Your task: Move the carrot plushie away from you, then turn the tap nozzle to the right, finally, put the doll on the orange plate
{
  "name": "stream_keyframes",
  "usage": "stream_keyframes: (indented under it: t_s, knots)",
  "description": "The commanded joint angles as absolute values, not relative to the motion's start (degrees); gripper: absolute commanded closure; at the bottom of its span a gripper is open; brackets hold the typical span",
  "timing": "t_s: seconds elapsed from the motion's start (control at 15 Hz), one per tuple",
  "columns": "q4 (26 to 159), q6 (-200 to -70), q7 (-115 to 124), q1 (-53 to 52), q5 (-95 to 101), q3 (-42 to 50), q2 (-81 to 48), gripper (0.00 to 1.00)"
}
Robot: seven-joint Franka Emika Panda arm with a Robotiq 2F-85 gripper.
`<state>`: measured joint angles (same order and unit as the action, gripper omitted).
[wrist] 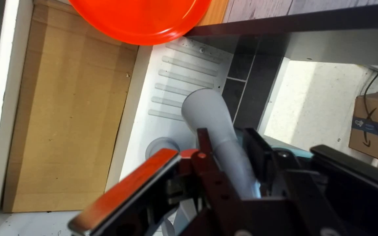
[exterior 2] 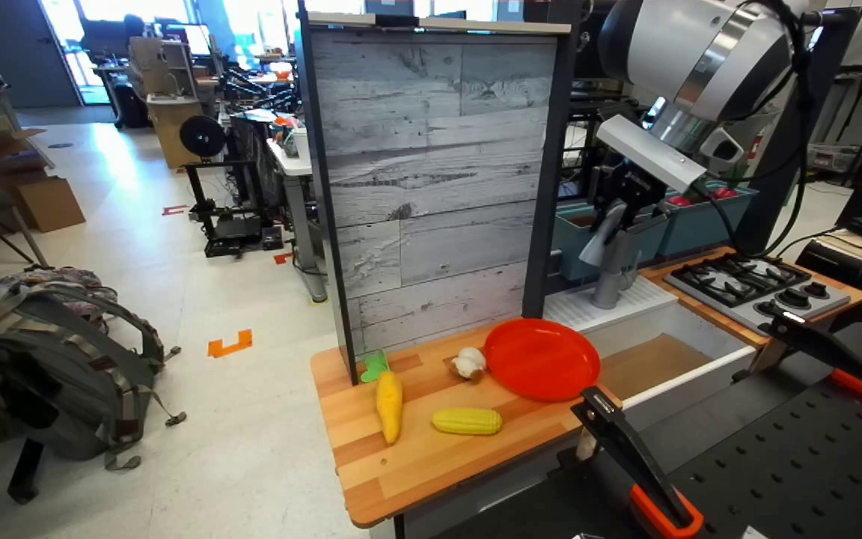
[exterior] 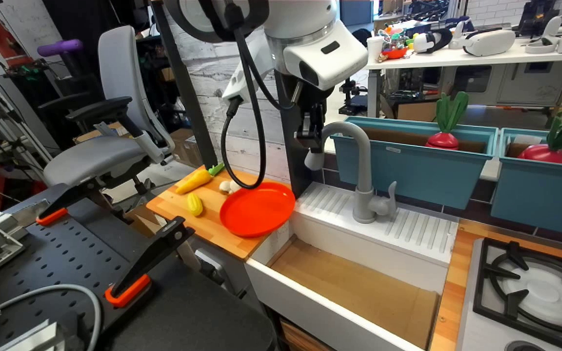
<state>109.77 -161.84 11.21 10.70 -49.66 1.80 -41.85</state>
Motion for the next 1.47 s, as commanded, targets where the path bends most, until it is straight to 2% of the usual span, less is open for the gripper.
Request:
stream_keyframes:
  t_s: [0.0, 1.4]
  knots:
    - [111.4, -164.6, 10.0, 11.0, -49.7, 1.6, -40.8, 0.93]
    - [113.6, -161.6, -19.2, 16.8, -49.3, 1.1, -39.7, 0.92]
